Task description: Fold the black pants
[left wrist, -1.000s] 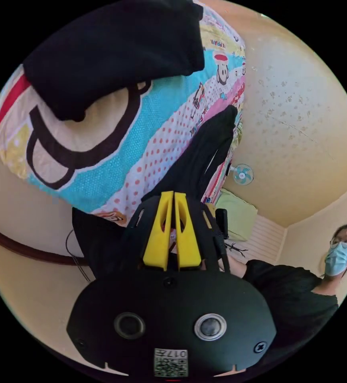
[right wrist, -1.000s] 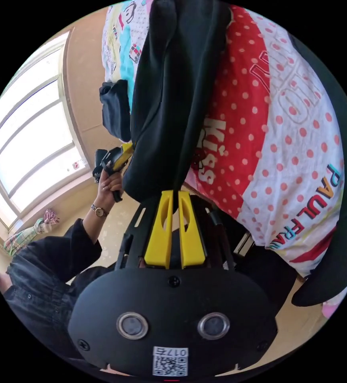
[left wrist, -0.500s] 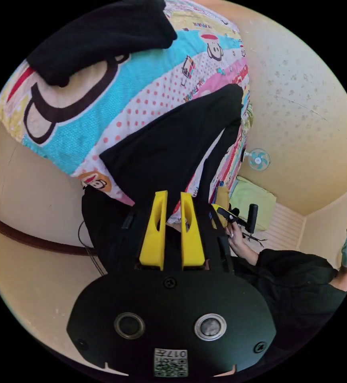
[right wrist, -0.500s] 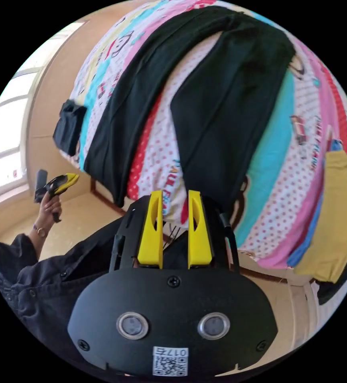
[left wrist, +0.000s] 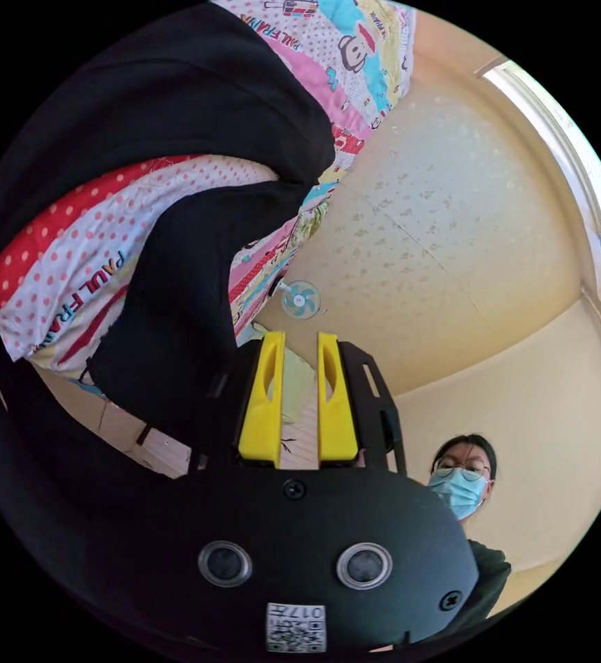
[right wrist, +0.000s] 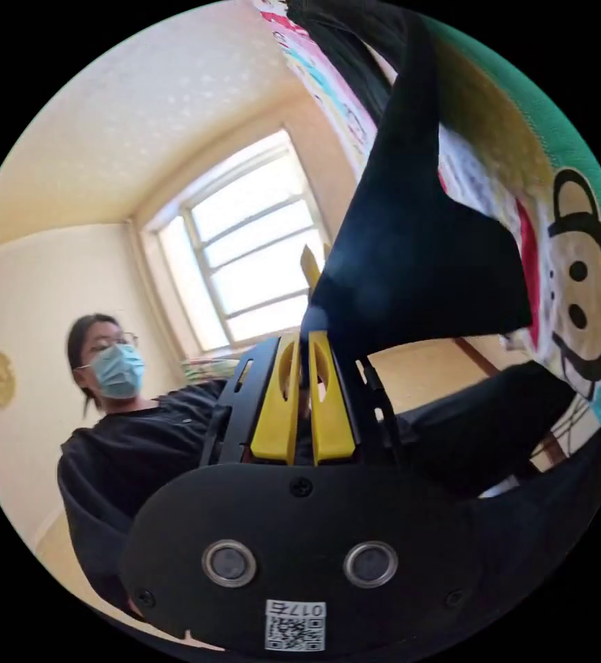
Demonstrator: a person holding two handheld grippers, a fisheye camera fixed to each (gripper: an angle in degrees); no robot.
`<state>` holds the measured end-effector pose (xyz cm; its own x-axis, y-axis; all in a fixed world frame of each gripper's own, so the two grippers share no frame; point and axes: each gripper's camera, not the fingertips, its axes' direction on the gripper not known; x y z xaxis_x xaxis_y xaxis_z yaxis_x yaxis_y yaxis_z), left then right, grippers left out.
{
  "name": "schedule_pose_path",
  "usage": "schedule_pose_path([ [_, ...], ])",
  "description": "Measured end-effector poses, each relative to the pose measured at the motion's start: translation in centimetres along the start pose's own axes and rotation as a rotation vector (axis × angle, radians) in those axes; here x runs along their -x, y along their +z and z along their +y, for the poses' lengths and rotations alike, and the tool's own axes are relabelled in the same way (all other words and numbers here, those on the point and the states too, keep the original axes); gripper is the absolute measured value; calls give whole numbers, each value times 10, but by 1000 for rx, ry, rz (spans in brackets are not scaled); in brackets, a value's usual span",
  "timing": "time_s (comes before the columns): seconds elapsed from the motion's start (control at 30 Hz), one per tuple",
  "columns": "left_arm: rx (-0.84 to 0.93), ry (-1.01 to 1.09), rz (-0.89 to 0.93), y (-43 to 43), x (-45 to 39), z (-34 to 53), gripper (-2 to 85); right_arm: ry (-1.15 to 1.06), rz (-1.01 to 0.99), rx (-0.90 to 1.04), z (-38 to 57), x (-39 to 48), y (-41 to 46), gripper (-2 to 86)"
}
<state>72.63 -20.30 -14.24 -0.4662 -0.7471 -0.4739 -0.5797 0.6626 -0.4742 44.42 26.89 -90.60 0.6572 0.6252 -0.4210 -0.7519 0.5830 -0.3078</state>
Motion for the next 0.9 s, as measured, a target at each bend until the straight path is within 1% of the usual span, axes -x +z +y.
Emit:
schedule_pose_path([
  [0.03, -4, -1, 22, 3, 1, 5, 79, -14, -35, -17, 13, 7, -15, 29],
  [0.07, -9, -4, 53, 9, 3, 14, 79, -8, 2, -15, 20, 8, -22, 29],
  [0.1, -12, -6, 67, 14, 5, 23, 79, 21, 183, 6, 33, 6, -36, 28],
  [0.13, -13, -5, 70, 17, 6, 27, 79, 98, 439, 38, 45, -5, -50, 27],
  [0.17, -14, -2, 70, 21, 9, 36, 79, 134, 563, 58, 51, -12, -56, 27],
  [0.2, -14, -3, 67, 25, 13, 44, 79, 215, 777, 82, 64, -26, -70, 26],
  [0.23, -14, -6, 68, 27, 15, 47, 79, 258, 900, 74, 75, -35, -81, 26],
  [0.3, -23, -18, 97, 33, 24, 62, 79, 289, 923, 72, 87, -40, -91, 26],
  [0.37, -28, -18, 112, 36, 30, 72, 79, 282, 861, 56, 95, -33, -93, 26],
  [0.47, -19, -1, 56, 40, 36, 86, 81, 260, 826, 94, 104, -18, -81, 26],
  [0.53, 5, 27, -64, 46, 35, 93, 89, 198, 797, 146, 107, 0, -63, 27],
  [0.57, 62, 67, -228, 56, 30, 96, 96, 168, 788, 162, 108, 6, -57, 27],
  [0.6, 147, 101, -437, 74, 25, 98, 105, 110, 773, 195, 109, 17, -44, 27],
  [0.63, 192, 110, -543, 85, 25, 100, 110, 62, 756, 231, 110, 26, -31, 27],
  [0.67, 257, 128, -736, 106, 26, 104, 116, 39, 745, 250, 111, 30, -24, 27],
  [0.7, 261, 180, -885, 124, 26, 110, 119, -8, 717, 280, 112, 37, -12, 27],
  [0.73, 257, 216, -940, 133, 26, 113, 120, -44, 688, 298, 114, 42, -2, 27],
  [0.77, 271, 264, -1040, 152, 29, 114, 124, -56, 674, 303, 115, 43, 2, 28],
  [0.8, 315, 268, -1131, 171, 38, 111, 142, -70, 650, 308, 117, 45, 9, 28],
  [0.83, 348, 262, -1166, 181, 44, 108, 151, -81, 630, 308, 119, 46, 15, 28],
  [0.9, 506, 165, -1254, 211, 79, 97, 153, -106, 602, 293, 123, 48, 22, 28],
])
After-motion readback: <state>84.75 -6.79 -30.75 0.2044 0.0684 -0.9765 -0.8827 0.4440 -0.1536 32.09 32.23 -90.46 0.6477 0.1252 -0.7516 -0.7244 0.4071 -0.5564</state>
